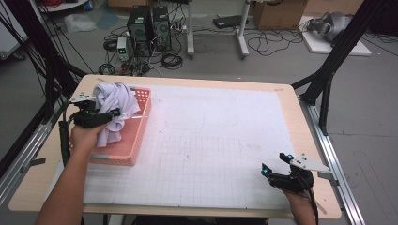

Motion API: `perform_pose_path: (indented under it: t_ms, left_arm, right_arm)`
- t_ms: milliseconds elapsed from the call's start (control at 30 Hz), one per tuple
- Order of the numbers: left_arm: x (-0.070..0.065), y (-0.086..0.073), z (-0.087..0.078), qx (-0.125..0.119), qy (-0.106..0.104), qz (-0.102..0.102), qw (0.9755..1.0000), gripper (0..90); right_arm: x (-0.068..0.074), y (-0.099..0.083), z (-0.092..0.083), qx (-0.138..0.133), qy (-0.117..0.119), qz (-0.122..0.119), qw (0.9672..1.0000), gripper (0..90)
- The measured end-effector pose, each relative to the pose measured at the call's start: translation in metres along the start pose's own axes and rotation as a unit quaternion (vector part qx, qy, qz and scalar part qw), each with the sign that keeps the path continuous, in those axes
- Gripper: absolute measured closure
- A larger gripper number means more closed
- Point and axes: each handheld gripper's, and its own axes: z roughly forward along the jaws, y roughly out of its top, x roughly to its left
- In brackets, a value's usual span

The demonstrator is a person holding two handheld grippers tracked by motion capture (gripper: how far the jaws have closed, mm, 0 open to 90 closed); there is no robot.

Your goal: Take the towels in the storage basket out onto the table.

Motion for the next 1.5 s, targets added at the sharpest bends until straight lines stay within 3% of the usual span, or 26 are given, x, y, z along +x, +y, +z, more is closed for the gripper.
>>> perform_pose_path:
  t_ms: [33, 67, 167, 267, 333, 367, 500, 600, 867, 1033, 1067, 1100, 1133, 1200, 1233, 1267, 1300, 1333, 1433, 1467, 1500]
  left_arm:
    - [0.000, 0.002, -0.006, -0.024, -0.004, -0.007, 0.9997, 58.0]
    - [0.000, 0.002, -0.006, -0.024, -0.004, -0.007, 0.9997, 58.1]
    - [0.000, 0.009, -0.020, -0.068, -0.016, -0.019, 0.9973, 58.0]
    - [-0.003, 0.014, -0.026, -0.077, -0.023, -0.009, 0.9968, 57.9]
    - [-0.008, 0.023, -0.038, -0.103, -0.030, 0.000, 0.9943, 57.9]
    - [-0.008, 0.023, -0.038, -0.103, -0.030, 0.000, 0.9943, 57.9]
    - [-0.017, 0.039, -0.054, -0.147, -0.044, 0.007, 0.9882, 57.9]
    - [-0.022, 0.043, -0.059, -0.157, -0.054, 0.008, 0.9861, 57.9]
    - [-0.044, 0.056, -0.062, -0.172, -0.083, 0.037, 0.9809, 57.9]
    - [-0.060, 0.062, -0.063, -0.187, -0.109, 0.052, 0.9750, 57.9]
    - [-0.065, 0.063, -0.063, -0.192, -0.118, 0.051, 0.9730, 57.8]
    - [-0.072, 0.063, -0.062, -0.199, -0.134, 0.049, 0.9695, 57.8]
    - [-0.072, 0.063, -0.062, -0.199, -0.134, 0.049, 0.9695, 57.8]
    - [-0.082, 0.064, -0.060, -0.205, -0.153, 0.050, 0.9655, 57.8]
    - [-0.093, 0.065, -0.058, -0.204, -0.166, 0.058, 0.9630, 57.7]
    - [-0.093, 0.065, -0.058, -0.204, -0.166, 0.058, 0.9630, 57.7]
    - [-0.104, 0.067, -0.055, -0.204, -0.178, 0.068, 0.9603, 57.7]
    - [-0.104, 0.067, -0.055, -0.204, -0.178, 0.068, 0.9603, 57.7]
    - [-0.125, 0.069, -0.051, -0.203, -0.203, 0.083, 0.9543, 57.7]
    - [-0.125, 0.069, -0.051, -0.203, -0.203, 0.083, 0.9543, 57.6]
    - [-0.129, 0.069, -0.049, -0.203, -0.209, 0.086, 0.9528, 57.6]
  right_arm:
    - [0.000, 0.000, 0.000, 0.000, 0.000, -0.003, 1.0000, 15.7]
    - [0.000, 0.000, 0.000, 0.000, 0.000, -0.003, 1.0000, 15.7]
    - [0.001, 0.000, 0.002, 0.000, 0.003, -0.002, 1.0000, 15.8]
    - [0.001, 0.001, 0.002, 0.000, 0.003, -0.003, 1.0000, 15.8]
    - [0.001, 0.001, 0.002, 0.000, 0.003, -0.003, 1.0000, 15.8]
    - [0.002, 0.001, 0.002, 0.001, 0.003, -0.001, 1.0000, 15.8]
    - [0.003, 0.001, 0.002, 0.000, 0.004, -0.001, 1.0000, 15.8]
    - [0.003, 0.001, 0.002, 0.000, 0.003, -0.001, 1.0000, 15.8]
    - [0.004, 0.002, 0.004, 0.000, 0.005, -0.003, 1.0000, 15.8]
    - [0.003, 0.001, 0.003, -0.001, 0.004, -0.003, 1.0000, 15.8]
    - [0.003, 0.001, 0.003, 0.000, 0.003, -0.001, 1.0000, 15.8]
    - [0.003, 0.001, 0.003, 0.000, 0.003, -0.002, 1.0000, 15.8]
    - [0.003, 0.001, 0.002, 0.000, 0.002, -0.001, 1.0000, 15.8]
    - [0.003, 0.001, 0.002, -0.002, 0.004, 0.000, 1.0000, 15.8]
    - [0.003, 0.001, 0.002, -0.003, 0.004, -0.002, 1.0000, 15.8]
    - [0.003, 0.001, 0.002, -0.003, 0.004, -0.002, 1.0000, 15.8]
    - [0.004, 0.002, 0.002, -0.004, 0.004, -0.003, 1.0000, 15.8]
    - [0.004, 0.002, 0.002, -0.004, 0.004, -0.002, 1.0000, 15.8]
    - [0.004, 0.002, 0.001, -0.005, 0.005, -0.004, 1.0000, 15.8]
    - [0.005, 0.002, 0.001, -0.004, 0.005, -0.002, 1.0000, 15.8]
    - [0.005, 0.002, 0.001, -0.004, 0.005, -0.002, 1.0000, 15.8]
